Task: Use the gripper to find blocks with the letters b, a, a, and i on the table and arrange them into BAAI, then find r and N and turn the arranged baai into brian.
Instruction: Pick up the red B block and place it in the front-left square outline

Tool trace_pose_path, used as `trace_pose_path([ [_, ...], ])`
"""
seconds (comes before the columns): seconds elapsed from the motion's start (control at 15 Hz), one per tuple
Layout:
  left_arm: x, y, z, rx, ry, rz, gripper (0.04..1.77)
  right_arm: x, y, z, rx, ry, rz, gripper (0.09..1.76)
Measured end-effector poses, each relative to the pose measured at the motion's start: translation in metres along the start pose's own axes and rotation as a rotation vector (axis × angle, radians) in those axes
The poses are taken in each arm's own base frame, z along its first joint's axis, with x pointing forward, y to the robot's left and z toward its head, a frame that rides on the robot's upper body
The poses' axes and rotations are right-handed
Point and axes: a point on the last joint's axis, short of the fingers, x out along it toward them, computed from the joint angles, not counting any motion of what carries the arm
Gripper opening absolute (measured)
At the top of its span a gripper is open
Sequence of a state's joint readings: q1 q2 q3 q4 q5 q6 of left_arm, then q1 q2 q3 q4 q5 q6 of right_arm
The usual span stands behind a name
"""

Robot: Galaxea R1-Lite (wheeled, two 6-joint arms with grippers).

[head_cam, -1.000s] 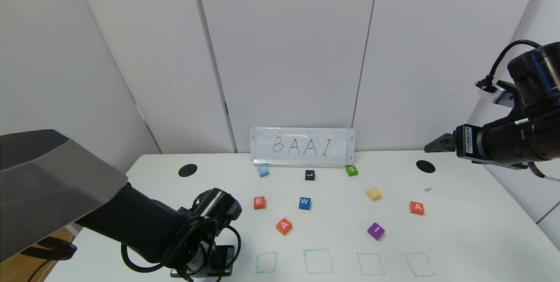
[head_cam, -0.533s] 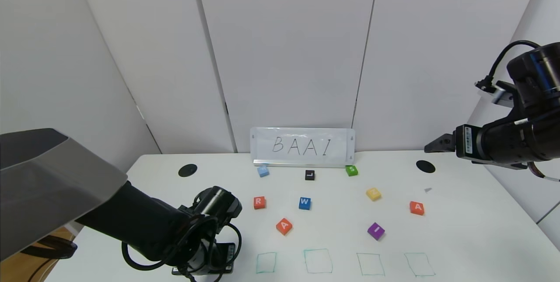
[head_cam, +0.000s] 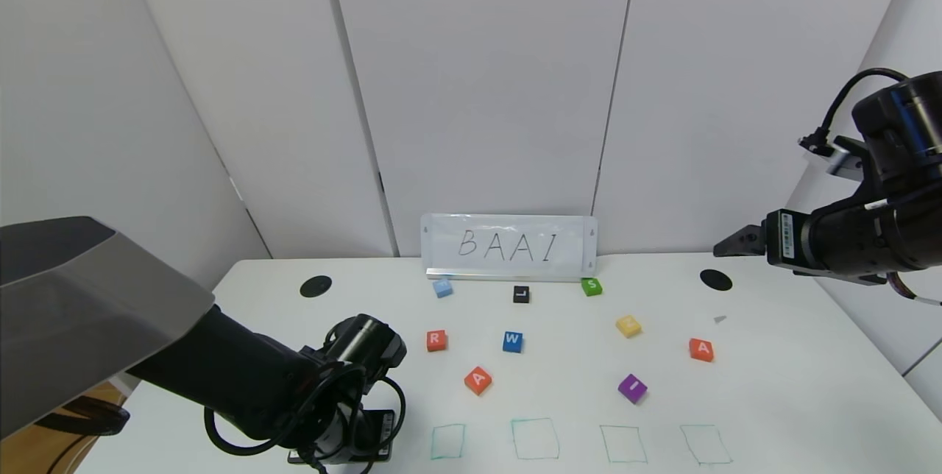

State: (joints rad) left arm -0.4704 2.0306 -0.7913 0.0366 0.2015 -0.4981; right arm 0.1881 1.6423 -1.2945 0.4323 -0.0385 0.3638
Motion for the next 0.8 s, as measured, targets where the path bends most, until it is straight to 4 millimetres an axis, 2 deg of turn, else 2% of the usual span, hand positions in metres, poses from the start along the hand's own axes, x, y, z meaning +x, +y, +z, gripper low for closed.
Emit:
trace_pose_path([
  [0.8,0.0005,0.0013,-0.0011,-0.002,0.005,0.002,0.51,0.0008,-0.0002,-0.0006,0.000,0.004,-0.001,1.71],
])
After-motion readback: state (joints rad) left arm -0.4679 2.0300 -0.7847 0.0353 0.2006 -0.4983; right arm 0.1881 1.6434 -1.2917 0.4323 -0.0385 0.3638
